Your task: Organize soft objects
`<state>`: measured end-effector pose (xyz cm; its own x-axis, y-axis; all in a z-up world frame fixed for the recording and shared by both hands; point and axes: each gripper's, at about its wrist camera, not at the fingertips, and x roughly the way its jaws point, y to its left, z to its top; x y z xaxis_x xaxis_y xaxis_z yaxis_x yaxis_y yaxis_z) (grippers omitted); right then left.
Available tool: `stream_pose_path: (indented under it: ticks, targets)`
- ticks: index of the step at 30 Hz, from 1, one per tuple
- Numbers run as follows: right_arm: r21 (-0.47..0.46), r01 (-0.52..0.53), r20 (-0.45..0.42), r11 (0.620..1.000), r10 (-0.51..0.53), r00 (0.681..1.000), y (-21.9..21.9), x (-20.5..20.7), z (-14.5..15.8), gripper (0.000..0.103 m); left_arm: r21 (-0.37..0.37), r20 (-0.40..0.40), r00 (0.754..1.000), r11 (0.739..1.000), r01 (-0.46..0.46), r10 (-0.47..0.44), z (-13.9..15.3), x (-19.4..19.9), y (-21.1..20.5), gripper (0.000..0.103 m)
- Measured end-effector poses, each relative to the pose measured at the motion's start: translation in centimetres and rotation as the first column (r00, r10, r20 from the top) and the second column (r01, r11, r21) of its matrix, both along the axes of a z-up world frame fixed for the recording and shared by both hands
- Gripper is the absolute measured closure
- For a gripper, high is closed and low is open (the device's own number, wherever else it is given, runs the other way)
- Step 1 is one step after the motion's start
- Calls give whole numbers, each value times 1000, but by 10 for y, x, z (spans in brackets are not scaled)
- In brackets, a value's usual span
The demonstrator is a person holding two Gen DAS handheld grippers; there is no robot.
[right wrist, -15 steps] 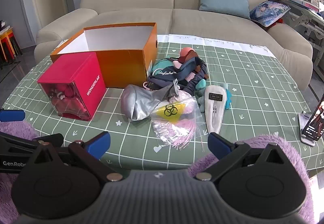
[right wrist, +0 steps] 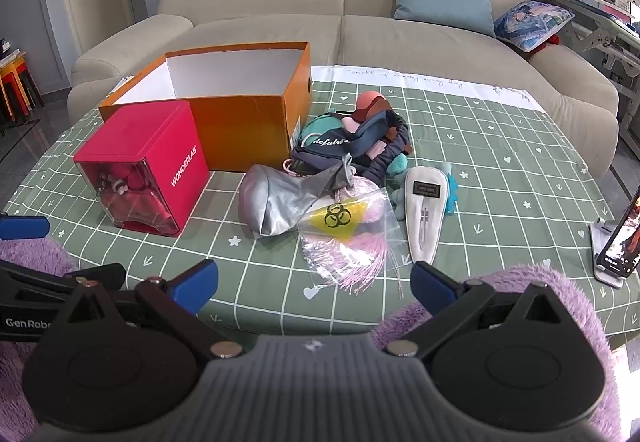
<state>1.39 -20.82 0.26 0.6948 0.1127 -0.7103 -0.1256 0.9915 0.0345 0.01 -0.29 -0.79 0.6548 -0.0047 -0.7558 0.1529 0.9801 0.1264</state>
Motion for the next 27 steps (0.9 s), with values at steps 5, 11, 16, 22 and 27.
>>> stream_pose_path:
  ticks: [5, 11, 16, 22, 27]
  targets:
    - [-1, -1, -2, 1000, 1, 1000, 0, 0, -1, 3, 0, -1, 1000, 1000, 1, -1, 0, 0, 0, 0]
    - [-2, -2, -5, 1000, 2, 1000, 1, 1, -2, 3, 1, -2, 1000, 1000, 0, 0, 0, 0, 0, 0]
    - [-4, -3, -9, 1000, 3, 1000, 1, 2, -2, 3, 1, -3, 1000, 1000, 0, 0, 0, 0, 0, 0]
    - [-5, -4, -10, 1000, 4, 1000, 2, 2, -2, 3, 2, -3, 1000, 1000, 0, 0, 0, 0, -1, 0]
    - [-5, -3, -11, 1000, 3, 1000, 2, 2, -2, 3, 1, -4, 1000, 1000, 0, 0, 0, 0, -1, 0]
